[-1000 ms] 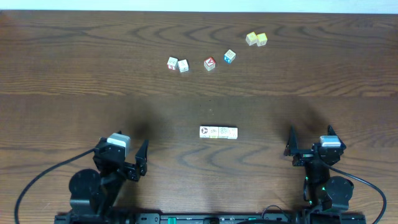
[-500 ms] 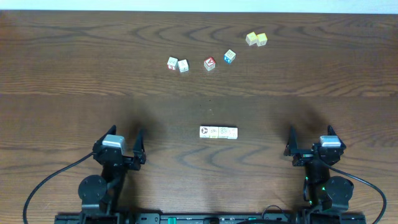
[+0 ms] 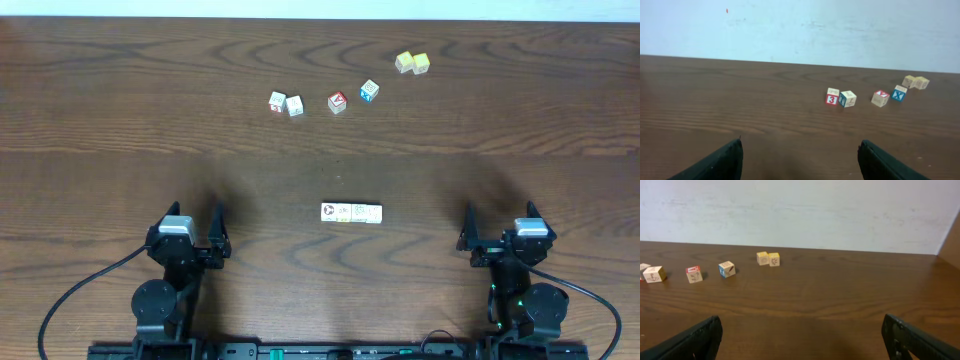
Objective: Lift 4 blocks
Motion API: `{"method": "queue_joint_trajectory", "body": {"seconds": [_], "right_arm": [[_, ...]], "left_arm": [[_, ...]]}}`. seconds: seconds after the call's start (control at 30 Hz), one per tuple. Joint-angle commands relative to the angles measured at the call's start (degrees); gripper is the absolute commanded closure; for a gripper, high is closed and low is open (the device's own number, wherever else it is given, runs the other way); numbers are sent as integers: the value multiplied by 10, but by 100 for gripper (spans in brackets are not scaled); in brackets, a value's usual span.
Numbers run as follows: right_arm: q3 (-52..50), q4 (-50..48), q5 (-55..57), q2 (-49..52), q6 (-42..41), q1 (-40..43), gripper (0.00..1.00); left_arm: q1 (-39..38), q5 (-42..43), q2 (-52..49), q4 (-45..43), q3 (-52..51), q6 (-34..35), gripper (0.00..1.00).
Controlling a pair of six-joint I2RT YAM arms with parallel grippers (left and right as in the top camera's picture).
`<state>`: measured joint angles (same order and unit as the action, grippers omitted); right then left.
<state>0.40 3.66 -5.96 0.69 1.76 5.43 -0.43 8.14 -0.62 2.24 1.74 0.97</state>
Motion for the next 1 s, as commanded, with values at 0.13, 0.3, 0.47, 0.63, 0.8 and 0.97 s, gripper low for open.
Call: {"method": "queue_joint_trajectory", "body": {"seconds": [0.13, 0.3, 0.47, 0.63, 0.8, 0.97], "right_arm": [[0, 2, -3, -3, 4, -3, 1], [0, 2, -3, -3, 4, -3, 1], [0, 2, -3, -3, 4, -3, 1], [0, 2, -3, -3, 4, -3, 1], [0, 2, -3, -3, 4, -3, 1], [0, 2, -3, -3, 4, -3, 1]], "left_arm": [[3, -7, 6, 13, -15, -55, 26], [3, -14, 6, 14, -15, -54, 26], [3, -34, 6, 16, -15, -26, 26], [3, -49, 6, 18, -15, -2, 26], [3, -50, 6, 18, -15, -3, 26], [3, -50, 6, 18, -15, -3, 26]]}}
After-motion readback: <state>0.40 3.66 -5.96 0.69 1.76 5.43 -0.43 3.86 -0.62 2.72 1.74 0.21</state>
